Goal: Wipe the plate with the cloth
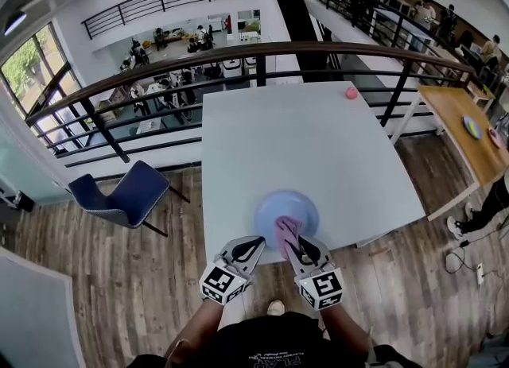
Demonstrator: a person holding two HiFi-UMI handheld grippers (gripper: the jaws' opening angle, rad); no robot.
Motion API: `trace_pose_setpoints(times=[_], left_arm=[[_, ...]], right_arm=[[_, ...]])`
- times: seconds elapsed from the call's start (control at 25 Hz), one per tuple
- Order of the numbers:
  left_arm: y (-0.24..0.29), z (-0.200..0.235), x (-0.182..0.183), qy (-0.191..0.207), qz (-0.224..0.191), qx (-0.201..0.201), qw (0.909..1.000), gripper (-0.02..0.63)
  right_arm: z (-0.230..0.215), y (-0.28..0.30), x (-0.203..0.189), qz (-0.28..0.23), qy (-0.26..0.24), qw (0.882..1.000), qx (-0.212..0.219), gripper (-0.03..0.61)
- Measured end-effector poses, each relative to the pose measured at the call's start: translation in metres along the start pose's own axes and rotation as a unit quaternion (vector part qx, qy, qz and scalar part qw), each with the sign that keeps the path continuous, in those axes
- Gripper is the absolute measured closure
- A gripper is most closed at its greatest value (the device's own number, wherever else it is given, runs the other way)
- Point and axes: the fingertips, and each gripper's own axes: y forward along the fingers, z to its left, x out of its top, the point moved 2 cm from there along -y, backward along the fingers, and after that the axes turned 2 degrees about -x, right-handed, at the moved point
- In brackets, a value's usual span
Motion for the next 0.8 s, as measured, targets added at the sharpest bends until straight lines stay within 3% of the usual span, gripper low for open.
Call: trace_pose_setpoints(times=[0.4,0.8], left_arm=[[0.028,0.033,-0.013,-0.006,0.026,0.027,0.9993,0.601],[0.031,0.086,-0.013,-0.007,0.032,0.015,0.9994,0.601]], right_arm=[[-0.023,0.032,-0.005,0.014,-0.003,0.999,0.029,0.474],[-0.022,0.081,-0.002,0.025,-0.006,0.999,0.021,0.474]])
